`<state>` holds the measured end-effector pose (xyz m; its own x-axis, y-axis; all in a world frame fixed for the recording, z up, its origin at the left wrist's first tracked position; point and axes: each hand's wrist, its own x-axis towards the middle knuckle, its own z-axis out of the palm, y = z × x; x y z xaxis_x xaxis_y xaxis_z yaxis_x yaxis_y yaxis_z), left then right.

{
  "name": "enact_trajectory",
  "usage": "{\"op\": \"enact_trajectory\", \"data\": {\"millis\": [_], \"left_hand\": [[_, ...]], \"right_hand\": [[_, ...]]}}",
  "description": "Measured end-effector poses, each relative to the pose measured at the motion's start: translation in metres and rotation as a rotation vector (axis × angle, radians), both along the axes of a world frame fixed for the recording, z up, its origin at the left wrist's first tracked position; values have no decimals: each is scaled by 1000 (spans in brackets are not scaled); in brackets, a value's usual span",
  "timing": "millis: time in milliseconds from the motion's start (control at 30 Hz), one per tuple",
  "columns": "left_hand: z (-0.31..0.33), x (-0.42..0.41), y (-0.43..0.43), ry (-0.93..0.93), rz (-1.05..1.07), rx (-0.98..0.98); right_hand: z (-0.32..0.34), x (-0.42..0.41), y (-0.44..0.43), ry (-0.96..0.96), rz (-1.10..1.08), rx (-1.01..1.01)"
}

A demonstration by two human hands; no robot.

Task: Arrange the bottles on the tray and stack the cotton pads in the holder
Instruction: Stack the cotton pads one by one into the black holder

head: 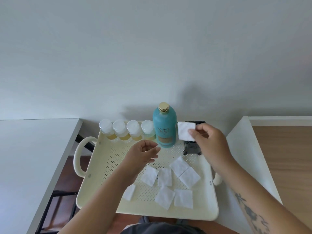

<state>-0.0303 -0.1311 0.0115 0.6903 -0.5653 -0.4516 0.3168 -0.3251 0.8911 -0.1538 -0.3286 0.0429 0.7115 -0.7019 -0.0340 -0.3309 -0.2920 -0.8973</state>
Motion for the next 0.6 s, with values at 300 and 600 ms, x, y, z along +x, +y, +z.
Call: {"op": "enact_trajectory", "data": {"millis": [300,600], "left_hand": [[-37,23,70,-328,-97,499],[-58,20,108,-492,-376,806]], "right_hand": [[-12,8,-36,235,52,-128],[-21,2,-20,152,-12,-614]]}}
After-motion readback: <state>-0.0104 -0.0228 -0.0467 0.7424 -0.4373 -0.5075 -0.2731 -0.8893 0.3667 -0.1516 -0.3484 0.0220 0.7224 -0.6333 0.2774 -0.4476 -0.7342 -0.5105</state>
